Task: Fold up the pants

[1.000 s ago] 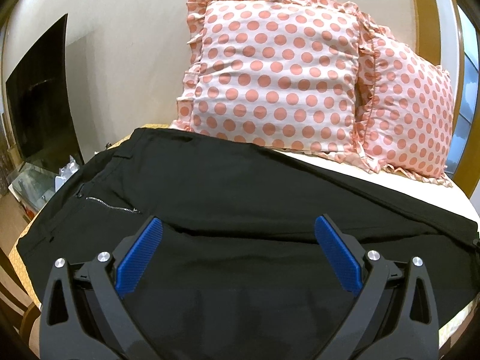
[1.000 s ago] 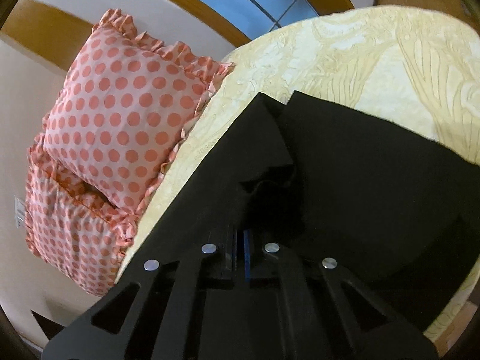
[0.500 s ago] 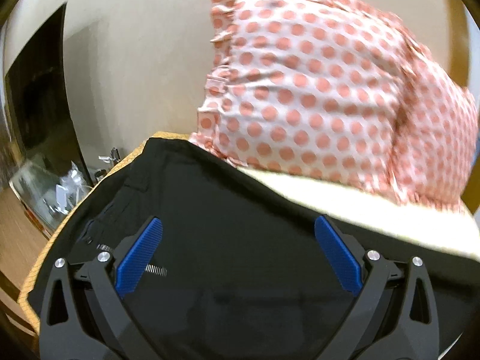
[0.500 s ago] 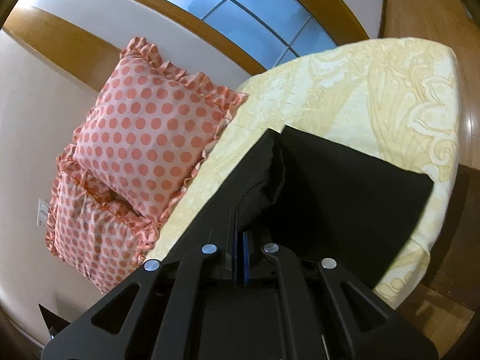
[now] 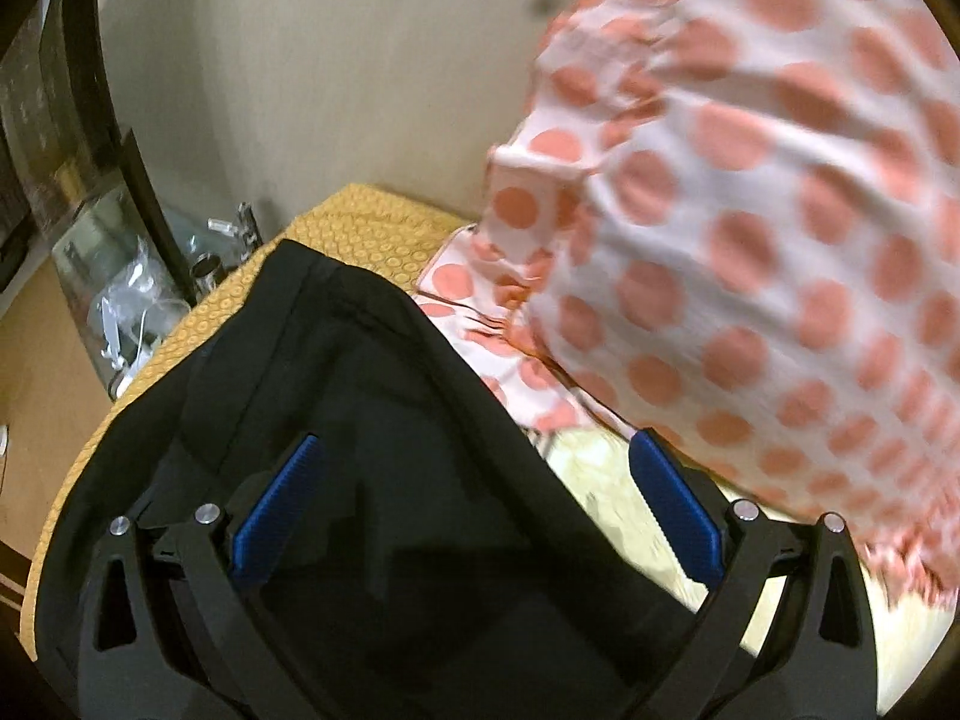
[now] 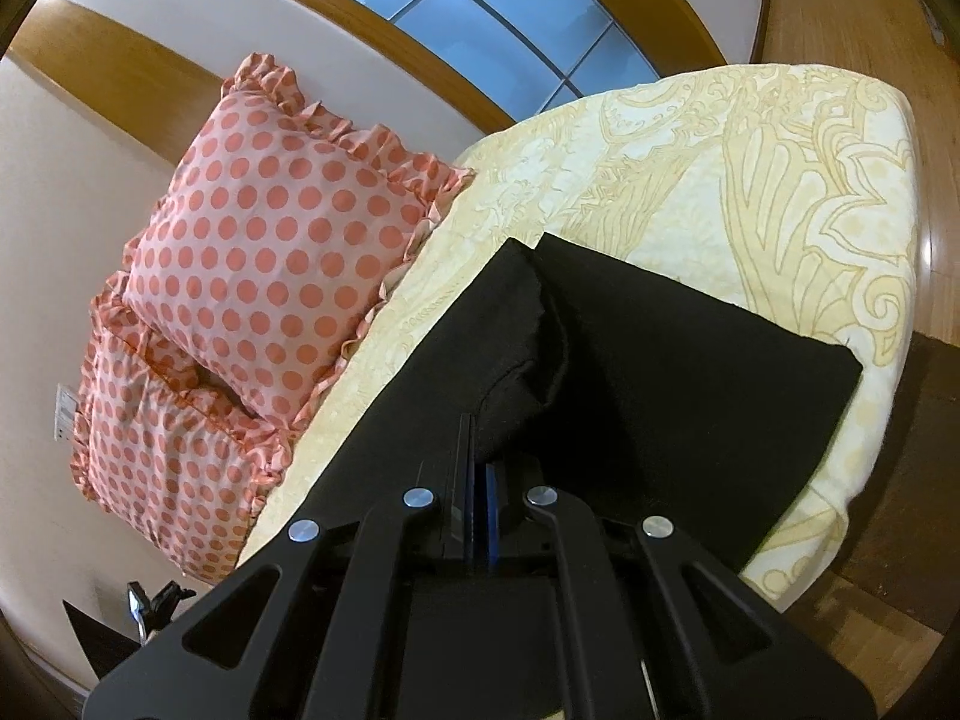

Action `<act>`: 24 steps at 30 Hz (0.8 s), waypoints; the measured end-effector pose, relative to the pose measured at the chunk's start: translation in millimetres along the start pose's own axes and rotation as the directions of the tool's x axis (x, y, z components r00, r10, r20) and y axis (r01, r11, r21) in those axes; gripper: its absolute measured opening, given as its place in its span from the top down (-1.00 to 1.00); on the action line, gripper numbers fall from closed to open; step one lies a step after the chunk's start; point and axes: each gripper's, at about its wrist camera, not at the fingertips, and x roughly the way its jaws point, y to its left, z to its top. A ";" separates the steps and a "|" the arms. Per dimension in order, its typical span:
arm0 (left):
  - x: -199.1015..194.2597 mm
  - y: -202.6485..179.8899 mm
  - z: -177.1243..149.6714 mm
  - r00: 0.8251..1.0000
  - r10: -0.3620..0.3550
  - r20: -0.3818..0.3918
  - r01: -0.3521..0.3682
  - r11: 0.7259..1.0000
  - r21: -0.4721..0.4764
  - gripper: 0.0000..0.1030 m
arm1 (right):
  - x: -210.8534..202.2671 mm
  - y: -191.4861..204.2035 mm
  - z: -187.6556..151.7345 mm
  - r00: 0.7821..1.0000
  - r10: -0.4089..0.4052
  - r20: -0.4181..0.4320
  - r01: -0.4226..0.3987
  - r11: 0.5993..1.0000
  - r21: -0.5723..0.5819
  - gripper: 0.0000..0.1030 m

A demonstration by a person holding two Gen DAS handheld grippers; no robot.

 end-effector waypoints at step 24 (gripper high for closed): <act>-184.8 113.6 -113.0 0.973 -0.195 0.124 0.190 0.981 0.049 0.88 | -24.1 26.9 52.9 0.996 0.044 0.080 -0.034 0.992 -0.124 0.95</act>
